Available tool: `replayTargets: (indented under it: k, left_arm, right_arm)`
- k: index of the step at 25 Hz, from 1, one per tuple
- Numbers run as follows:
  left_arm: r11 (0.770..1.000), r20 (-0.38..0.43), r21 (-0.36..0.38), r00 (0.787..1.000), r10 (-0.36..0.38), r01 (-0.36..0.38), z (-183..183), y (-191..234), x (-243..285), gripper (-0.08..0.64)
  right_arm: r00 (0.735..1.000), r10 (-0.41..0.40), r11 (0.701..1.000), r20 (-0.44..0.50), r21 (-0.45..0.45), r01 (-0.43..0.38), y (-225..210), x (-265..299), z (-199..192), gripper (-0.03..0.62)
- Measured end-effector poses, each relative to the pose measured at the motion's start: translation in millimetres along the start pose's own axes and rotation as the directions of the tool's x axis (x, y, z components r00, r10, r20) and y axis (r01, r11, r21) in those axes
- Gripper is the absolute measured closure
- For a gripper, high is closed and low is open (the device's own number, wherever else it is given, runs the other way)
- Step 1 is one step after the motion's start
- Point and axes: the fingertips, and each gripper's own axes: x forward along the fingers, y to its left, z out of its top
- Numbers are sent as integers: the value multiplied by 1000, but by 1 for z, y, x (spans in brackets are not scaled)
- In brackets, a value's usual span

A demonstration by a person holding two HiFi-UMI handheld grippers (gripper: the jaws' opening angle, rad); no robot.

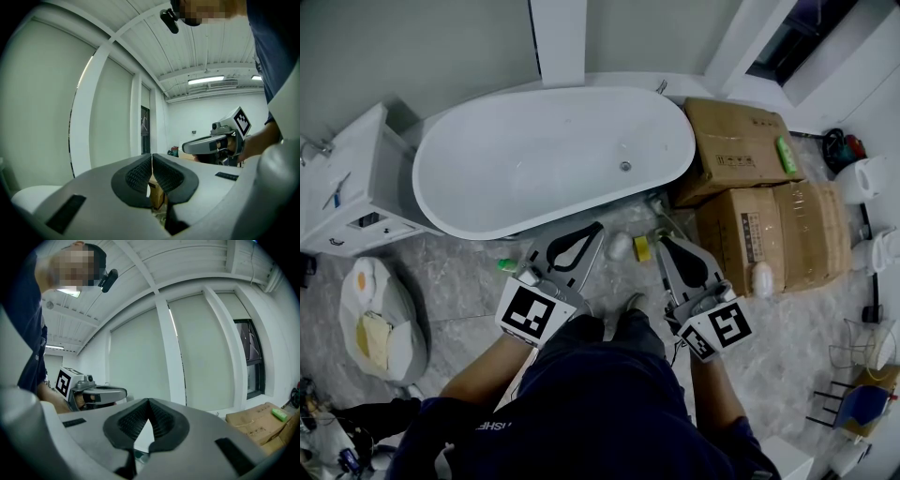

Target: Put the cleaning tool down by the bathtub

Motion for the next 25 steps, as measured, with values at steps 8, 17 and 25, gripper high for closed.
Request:
replayTargets:
  k: [8,17,25]
  left_arm:
    - [1000,-10,3,1000,-13,13,-2,0,3,529]
    - [1000,-13,-14,1000,-26,26,-3,-4,11,529]
    - [999,-19,4,999,-32,32,-3,-3,15,529]
  right_arm:
    - [999,-17,1000,-27,-11,17,-5,-3,-5,591]
    - [999,-23,1000,-48,-22,22,-9,-2,-10,591]
    - [999,-28,999,-45,-19,28,-13,0,-9,591]
